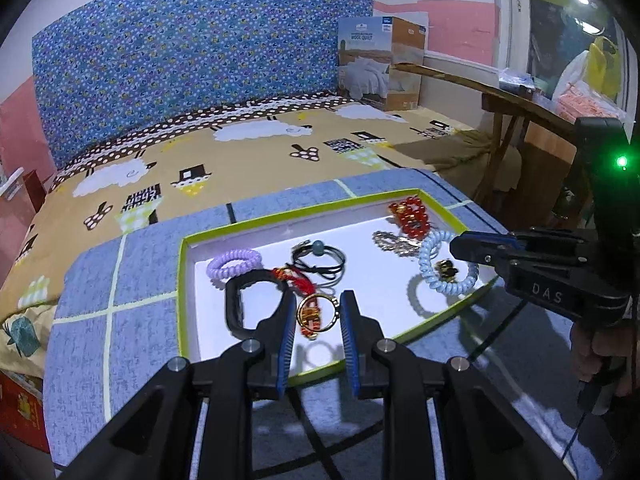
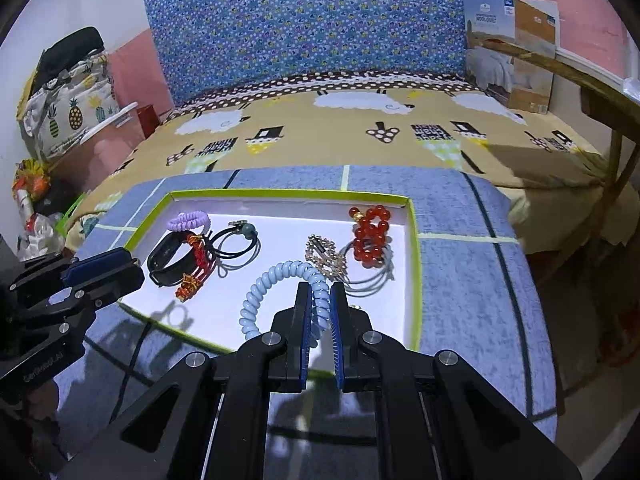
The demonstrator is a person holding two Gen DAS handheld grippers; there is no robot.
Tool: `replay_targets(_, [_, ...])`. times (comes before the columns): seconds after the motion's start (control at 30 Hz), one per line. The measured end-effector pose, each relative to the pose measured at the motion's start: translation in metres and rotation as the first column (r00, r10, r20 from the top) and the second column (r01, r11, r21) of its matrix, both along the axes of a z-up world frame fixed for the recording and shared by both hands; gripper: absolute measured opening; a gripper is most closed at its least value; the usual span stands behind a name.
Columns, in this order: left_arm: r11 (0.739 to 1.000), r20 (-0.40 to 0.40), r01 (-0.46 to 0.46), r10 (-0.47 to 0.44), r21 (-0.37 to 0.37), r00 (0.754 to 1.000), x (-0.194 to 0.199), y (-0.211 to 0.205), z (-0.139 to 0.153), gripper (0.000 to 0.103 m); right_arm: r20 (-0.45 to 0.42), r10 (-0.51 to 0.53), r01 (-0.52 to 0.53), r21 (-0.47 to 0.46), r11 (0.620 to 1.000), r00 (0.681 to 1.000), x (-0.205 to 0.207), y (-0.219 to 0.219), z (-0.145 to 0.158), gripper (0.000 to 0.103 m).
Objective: Organize jewelry
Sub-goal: 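Carry the gold ring into the green box while the right tool carries the coil hair tie, then open the right tool to drop the coil hair tie while the left tool drops the ring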
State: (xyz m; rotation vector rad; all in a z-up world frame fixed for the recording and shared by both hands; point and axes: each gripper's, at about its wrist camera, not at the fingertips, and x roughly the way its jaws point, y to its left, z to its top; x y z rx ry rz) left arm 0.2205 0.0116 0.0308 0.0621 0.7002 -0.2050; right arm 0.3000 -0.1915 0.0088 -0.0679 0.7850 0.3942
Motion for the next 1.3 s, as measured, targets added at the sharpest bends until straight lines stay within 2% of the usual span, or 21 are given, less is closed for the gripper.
replay_targets(0.37, [0.998, -0.036, -0.068, 0.068, 0.006, 0.997, 0.005, 0.034, -0.015, 0.023, -0.039, 0.038, -0.039, -0.023, 0.999, 0.998, 0.01, 0.018, -0.019, 0.009])
replay_targets(0.9, [1.0, -0.111, -0.014, 0.011, -0.025, 0.994, 0.018, 0.024, -0.034, 0.023, -0.106, 0.029, -0.035, -0.059, 0.998, 0.994, 0.023, 0.02, -0.036, 0.01])
replay_targets(1.1, [1.0, -0.12, -0.015, 0.012, -0.027, 0.993, 0.022, 0.025, -0.035, 0.024, -0.104, 0.034, -0.04, -0.061, 0.997, 0.994, 0.02, 0.022, -0.037, 0.015])
replay_targets(1.3, [1.0, -0.118, -0.011, 0.009, -0.019, 0.993, 0.024, 0.025, -0.036, 0.024, -0.097, 0.031, -0.037, -0.056, 0.998, 0.995, 0.016, 0.023, -0.035, 0.015])
